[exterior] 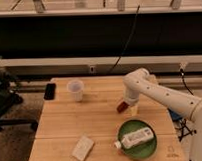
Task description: Place the pepper in the ceramic cup
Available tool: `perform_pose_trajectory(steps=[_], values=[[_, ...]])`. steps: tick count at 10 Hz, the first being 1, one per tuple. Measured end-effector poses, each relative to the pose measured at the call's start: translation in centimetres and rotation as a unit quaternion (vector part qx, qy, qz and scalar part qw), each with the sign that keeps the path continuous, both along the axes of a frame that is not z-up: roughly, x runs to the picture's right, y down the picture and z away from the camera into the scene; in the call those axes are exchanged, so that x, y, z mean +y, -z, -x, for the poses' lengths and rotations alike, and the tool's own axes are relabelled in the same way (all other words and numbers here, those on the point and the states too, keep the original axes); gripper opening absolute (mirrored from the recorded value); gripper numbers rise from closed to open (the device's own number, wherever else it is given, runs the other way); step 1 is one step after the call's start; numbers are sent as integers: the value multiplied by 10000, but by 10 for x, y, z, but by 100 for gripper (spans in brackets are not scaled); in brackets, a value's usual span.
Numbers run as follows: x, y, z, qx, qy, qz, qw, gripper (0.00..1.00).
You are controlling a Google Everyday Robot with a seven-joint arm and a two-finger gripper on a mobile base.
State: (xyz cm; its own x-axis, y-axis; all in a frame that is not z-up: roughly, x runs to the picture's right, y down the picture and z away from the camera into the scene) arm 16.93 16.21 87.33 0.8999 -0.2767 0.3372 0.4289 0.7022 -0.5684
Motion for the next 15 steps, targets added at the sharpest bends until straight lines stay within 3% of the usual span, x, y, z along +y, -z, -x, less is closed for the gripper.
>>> perform_pose_trajectory(steps=[2,5,7,9,12,15], values=[[0,0,0,-7,21,7,10000,74],[1,-1,-1,-19,50,16,10000,51],[1,-1,-1,-26,65,24,10000,48],[3,4,-2,-18,133,18,9999,29],[-11,24,3,17,241,-50,9997,3],[-21,36,10,70,378,-107,9992,0]])
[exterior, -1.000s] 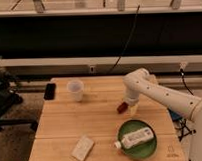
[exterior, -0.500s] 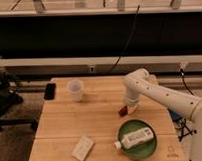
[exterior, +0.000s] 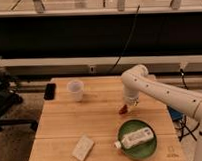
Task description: Place the pepper in the ceramic cup
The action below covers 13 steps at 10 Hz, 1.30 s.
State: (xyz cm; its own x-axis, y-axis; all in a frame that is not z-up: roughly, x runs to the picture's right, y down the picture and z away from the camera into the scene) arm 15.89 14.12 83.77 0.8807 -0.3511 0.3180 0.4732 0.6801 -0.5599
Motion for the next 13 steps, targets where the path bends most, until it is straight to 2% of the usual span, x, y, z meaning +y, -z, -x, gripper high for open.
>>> perform_pose_trajectory(steps=[3,4,6,11,13], values=[[-19,10,25,19,170,-62,9998,0],[-26,10,37,6,243,-70,9997,0],[-36,9,40,60,340,-112,9993,0],[-71,4,85,-1,568,-296,9979,0],[-80,3,95,-1,672,-365,9971,0]])
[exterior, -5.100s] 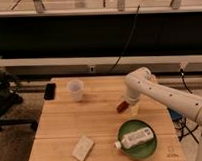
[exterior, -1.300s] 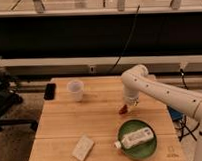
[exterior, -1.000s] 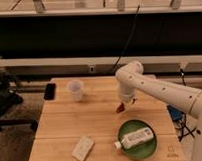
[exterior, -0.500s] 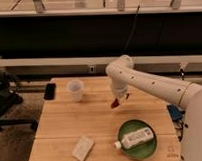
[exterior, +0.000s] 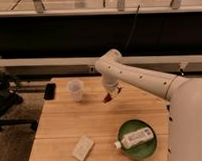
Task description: Place the pepper in the ceramic cup
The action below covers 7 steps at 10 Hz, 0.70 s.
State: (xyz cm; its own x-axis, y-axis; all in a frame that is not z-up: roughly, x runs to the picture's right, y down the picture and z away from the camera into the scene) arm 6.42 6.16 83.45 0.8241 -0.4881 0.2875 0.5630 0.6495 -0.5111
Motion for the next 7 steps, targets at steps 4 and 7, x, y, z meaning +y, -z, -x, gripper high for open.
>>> perform_pose_trajectory(steps=[4,7], values=[[-19,3,56,-153,269,-140,9994,0],[-28,1,69,-225,381,-226,9988,0]])
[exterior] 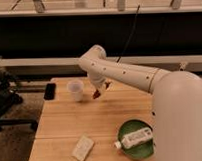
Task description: Place the pepper in the ceramic cup
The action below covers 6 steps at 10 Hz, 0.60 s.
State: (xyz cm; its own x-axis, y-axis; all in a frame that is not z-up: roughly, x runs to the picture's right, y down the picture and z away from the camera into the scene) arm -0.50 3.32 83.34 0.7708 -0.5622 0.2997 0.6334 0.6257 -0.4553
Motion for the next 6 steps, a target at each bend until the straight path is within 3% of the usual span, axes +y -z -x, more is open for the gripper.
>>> perform_pose_trajectory(steps=[6], values=[[-18,-6,54,-261,274,-120,9992,0]])
